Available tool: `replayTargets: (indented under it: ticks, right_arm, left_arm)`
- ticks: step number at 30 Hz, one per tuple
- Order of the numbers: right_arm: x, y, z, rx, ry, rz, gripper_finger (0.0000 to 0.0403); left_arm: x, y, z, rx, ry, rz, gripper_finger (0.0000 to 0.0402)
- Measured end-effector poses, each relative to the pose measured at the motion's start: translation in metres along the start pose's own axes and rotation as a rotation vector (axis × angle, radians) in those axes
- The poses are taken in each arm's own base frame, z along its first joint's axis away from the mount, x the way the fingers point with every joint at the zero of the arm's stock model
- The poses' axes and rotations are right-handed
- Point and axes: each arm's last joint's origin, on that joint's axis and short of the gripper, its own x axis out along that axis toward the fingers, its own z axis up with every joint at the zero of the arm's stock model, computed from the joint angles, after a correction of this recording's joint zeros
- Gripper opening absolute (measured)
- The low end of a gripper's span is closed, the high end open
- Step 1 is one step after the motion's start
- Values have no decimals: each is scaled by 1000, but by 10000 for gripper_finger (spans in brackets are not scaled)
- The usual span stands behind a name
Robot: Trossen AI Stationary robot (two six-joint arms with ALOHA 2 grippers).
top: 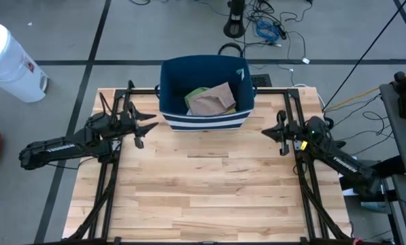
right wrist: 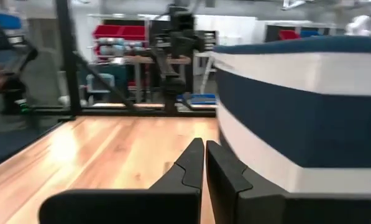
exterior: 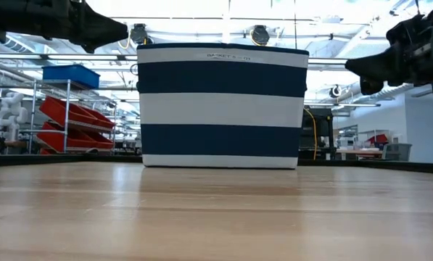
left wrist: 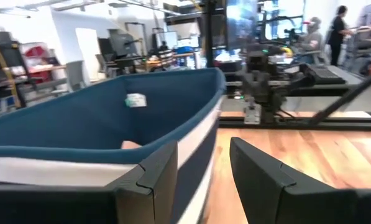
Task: Fold towel
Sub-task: Return to Home Position
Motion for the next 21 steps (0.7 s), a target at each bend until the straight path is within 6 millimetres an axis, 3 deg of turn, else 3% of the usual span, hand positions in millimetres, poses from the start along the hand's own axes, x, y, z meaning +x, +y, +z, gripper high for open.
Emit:
replayTargets:
  ticks: [21]
  right_arm:
    - [10, 32, -3, -58, 6, 322, 6]
  left_arm:
    - [-5, 5, 8, 54, -60, 151, 154]
